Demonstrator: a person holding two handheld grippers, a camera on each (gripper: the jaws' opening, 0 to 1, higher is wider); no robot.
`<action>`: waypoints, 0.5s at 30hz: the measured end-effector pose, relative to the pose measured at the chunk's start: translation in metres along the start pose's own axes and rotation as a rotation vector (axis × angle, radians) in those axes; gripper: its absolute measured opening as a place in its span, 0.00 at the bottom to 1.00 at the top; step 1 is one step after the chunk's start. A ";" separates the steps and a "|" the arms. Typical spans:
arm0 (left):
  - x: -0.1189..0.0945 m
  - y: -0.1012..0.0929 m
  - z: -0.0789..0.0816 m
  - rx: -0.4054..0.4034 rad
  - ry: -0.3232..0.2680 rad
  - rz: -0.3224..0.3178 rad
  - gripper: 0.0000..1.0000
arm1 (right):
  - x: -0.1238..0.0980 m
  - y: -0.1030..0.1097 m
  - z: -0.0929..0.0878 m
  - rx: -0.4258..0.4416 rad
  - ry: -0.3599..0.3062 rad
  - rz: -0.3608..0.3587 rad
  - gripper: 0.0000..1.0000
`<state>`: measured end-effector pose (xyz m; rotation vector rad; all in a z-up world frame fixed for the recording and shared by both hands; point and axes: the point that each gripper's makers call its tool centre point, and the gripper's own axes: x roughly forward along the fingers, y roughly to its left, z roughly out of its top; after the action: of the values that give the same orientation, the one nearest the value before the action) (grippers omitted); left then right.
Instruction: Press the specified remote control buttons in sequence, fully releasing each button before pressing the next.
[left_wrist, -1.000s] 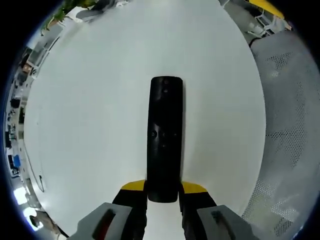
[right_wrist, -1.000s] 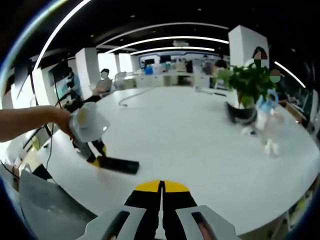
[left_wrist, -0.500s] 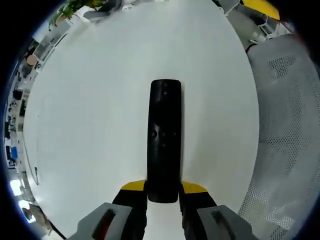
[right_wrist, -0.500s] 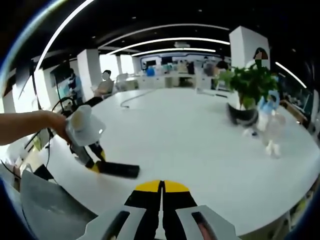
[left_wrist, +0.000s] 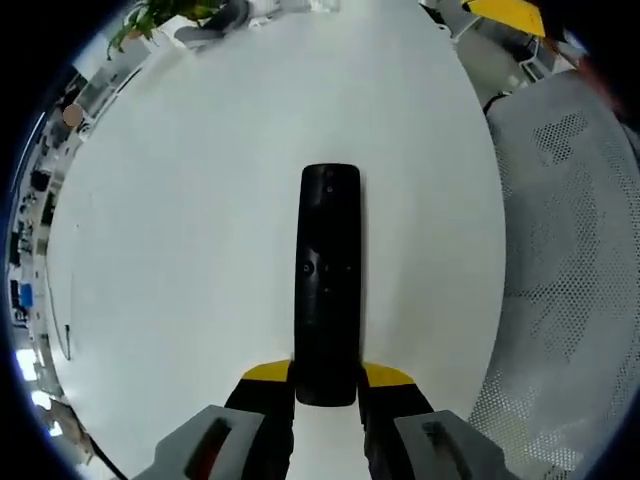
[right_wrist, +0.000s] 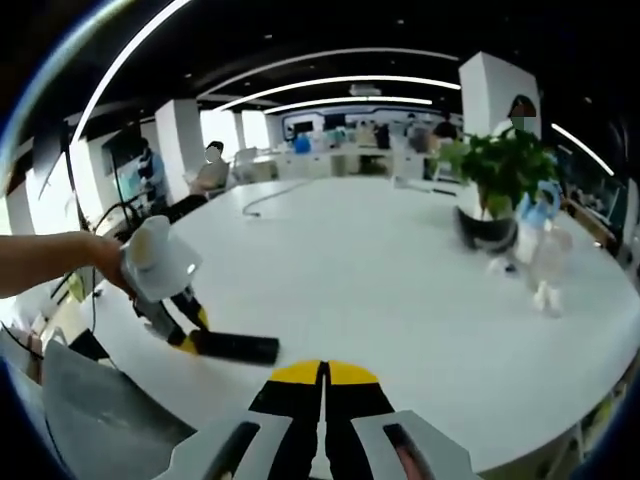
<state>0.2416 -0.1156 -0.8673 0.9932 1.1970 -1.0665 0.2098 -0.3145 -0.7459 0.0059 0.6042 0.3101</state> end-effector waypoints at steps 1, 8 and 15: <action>0.000 -0.001 0.000 -0.004 -0.003 0.000 0.24 | 0.000 0.000 0.000 0.002 -0.003 0.000 0.00; -0.001 -0.009 0.000 -0.006 -0.019 0.003 0.24 | 0.000 0.002 0.000 -0.002 0.001 0.006 0.00; -0.001 -0.017 0.000 -0.017 -0.014 0.010 0.24 | -0.001 0.003 0.000 -0.006 -0.002 0.011 0.00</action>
<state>0.2254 -0.1189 -0.8664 0.9764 1.1873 -1.0523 0.2081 -0.3119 -0.7450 0.0041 0.6011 0.3226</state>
